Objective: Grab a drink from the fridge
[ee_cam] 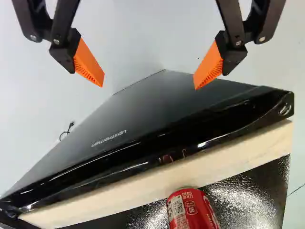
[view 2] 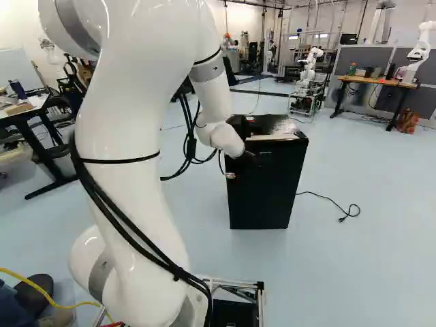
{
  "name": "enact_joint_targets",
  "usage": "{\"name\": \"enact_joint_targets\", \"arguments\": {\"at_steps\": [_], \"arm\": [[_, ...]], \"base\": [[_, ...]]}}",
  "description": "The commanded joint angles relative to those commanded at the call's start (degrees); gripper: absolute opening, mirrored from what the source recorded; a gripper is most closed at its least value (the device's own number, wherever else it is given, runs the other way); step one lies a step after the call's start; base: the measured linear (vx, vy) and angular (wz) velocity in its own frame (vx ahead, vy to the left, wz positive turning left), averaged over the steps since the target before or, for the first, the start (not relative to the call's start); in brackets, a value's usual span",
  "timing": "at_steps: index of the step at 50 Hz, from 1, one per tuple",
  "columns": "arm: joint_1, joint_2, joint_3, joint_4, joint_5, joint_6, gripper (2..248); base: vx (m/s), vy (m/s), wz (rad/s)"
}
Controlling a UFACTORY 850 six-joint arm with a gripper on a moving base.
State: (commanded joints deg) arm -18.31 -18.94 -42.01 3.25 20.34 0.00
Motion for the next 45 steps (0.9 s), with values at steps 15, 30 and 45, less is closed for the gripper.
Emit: {"name": "enact_joint_targets", "arguments": {"at_steps": [15,30,45], "arm": [[-0.3,3.6,4.5,0.0,4.0,0.0,247],[0.4,7.4,9.1,0.0,12.2,0.0,247],[2.4,9.7,11.6,0.0,21.2,0.0,247]], "base": [[0.0,0.0,0.0],[0.0,0.0,0.0],[0.0,0.0,0.0]]}}
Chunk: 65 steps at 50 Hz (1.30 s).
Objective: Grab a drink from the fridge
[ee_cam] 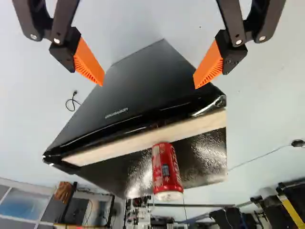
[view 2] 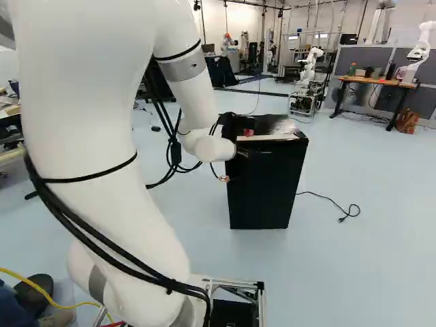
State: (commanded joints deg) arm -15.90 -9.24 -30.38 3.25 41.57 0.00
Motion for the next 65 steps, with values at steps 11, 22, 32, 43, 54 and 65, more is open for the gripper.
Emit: {"name": "enact_joint_targets", "arguments": {"at_steps": [11,22,32,43,54,65], "arm": [[1.0,0.0,0.0,0.0,6.6,0.0,247],[1.4,-1.3,-1.5,0.0,12.9,0.0,247],[1.8,-3.5,-3.8,0.0,17.4,0.0,247],[2.2,-7.4,-7.0,0.0,20.5,0.0,247],[2.6,-11.6,-10.5,0.0,21.5,0.0,247],[3.0,-15.7,-14.0,0.0,21.5,0.0,247]], "base": [[0.0,0.0,0.0],[0.0,0.0,0.0],[0.0,0.0,0.0],[0.0,0.0,0.0],[0.0,0.0,0.0],[0.0,0.0,0.0]]}}
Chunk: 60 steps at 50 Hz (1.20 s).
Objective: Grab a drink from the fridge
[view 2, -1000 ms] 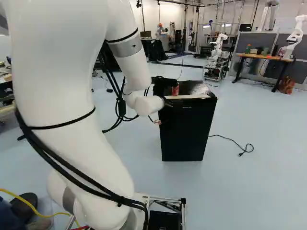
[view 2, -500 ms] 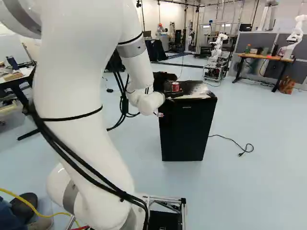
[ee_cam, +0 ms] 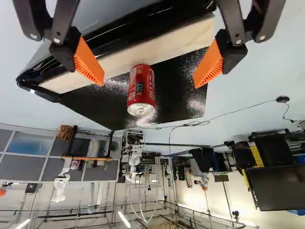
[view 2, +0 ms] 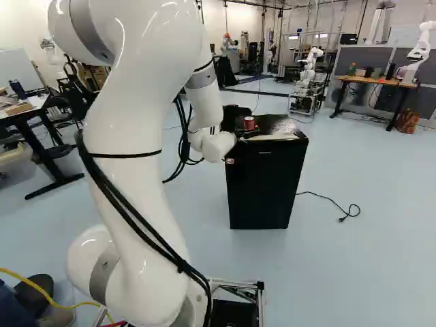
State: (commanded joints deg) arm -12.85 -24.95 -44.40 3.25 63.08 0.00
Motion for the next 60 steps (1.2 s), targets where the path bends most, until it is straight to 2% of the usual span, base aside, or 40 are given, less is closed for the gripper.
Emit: {"name": "enact_joint_targets", "arguments": {"at_steps": [14,34,53,54,59,60], "arm": [[0.3,-4.8,-4.6,0.0,0.0,0.0,247],[-0.8,-9.2,-10.4,0.0,0.0,0.0,247],[-1.6,-11.1,-13.0,0.0,0.0,0.0,247],[-1.6,-11.1,-13.0,0.0,0.0,0.0,217],[-1.6,-11.2,-13.1,0.0,0.0,0.0,217],[-1.6,-11.2,-13.1,0.0,0.0,0.0,179]], "base": [[0.0,0.0,0.0],[0.0,0.0,0.0],[0.0,0.0,0.0],[0.0,0.0,0.0],[0.0,0.0,0.0],[0.0,0.0,0.0]]}}
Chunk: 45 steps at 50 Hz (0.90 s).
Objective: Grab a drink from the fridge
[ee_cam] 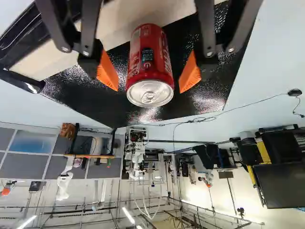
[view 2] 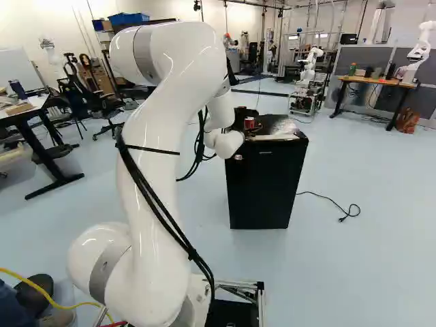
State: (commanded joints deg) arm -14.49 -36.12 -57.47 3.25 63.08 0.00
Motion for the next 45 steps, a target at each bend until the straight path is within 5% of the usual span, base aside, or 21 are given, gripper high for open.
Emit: {"name": "enact_joint_targets", "arguments": {"at_steps": [4,5,9,10,45], "arm": [[0.0,0.0,0.0,0.0,0.0,0.0,179],[0.0,0.0,0.0,0.0,0.0,0.0,140],[0.0,0.0,0.0,0.0,0.0,0.0,140],[0.0,0.0,0.0,0.0,0.0,0.0,104],[0.0,3.6,0.2,0.0,0.0,0.0,98]], "base": [[0.0,0.0,0.0],[0.0,0.0,0.0],[0.0,0.0,0.0],[0.0,0.0,0.0],[0.0,0.0,0.0]]}}
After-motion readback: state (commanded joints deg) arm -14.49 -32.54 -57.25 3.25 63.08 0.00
